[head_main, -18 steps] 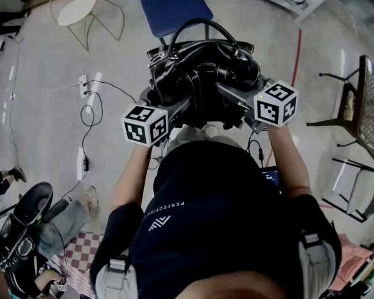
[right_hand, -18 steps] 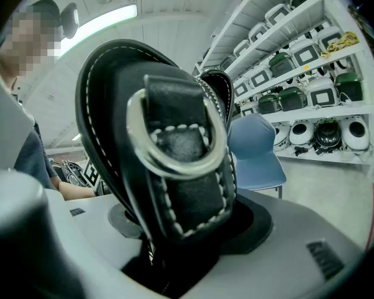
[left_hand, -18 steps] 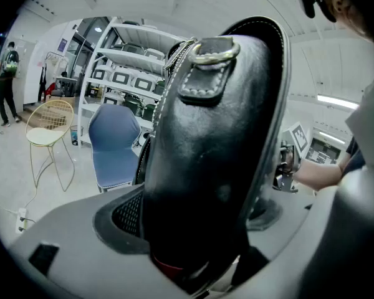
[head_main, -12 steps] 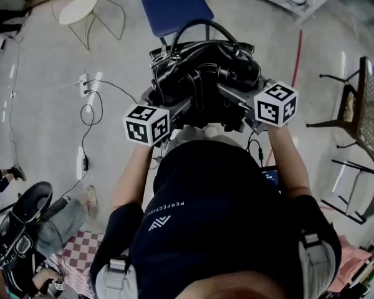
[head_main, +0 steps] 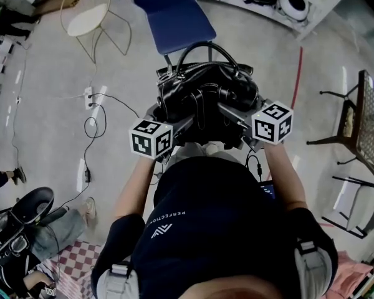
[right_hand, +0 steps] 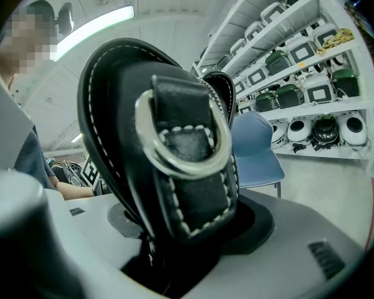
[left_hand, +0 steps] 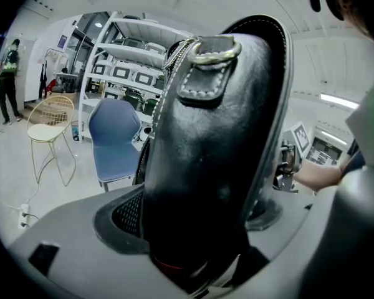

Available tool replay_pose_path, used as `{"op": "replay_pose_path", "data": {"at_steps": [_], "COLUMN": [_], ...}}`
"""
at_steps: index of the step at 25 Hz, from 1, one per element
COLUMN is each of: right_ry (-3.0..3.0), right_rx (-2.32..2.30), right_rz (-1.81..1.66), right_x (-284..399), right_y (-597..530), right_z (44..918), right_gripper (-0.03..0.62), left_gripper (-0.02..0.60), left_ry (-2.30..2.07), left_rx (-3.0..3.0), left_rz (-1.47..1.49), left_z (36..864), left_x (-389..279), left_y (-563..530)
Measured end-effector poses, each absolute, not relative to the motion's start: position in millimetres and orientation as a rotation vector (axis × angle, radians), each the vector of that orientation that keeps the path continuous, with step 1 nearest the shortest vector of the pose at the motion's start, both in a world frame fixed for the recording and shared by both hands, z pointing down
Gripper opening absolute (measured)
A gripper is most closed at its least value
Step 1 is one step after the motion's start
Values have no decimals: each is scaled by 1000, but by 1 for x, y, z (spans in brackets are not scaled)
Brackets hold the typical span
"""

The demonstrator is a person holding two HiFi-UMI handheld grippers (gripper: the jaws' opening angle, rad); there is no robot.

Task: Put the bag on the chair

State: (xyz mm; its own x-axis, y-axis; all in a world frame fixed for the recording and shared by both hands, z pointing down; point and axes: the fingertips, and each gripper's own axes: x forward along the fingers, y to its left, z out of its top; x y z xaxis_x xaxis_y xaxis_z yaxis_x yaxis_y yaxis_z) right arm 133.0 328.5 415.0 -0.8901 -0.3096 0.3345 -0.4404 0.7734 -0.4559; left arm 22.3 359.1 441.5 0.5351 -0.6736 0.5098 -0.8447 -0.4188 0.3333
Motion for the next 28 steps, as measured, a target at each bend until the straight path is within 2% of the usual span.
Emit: {"op": "replay_pose_path", "data": {"at_steps": [10,28], "right_ry": [-2749,-2682], "right_rx": [539,576], "right_rz": [806,844], "right_x": [147,110], "right_y": [322,256], "right_z": [411,430], "right_gripper": [291,291], "left_gripper": [413,413], "left_ry": [-1268,-1212], "left_rx": [2188,2144], "left_rz": [421,418], "left_z": [436,461], "left_x": [37,1], "left_y": [357,292]}}
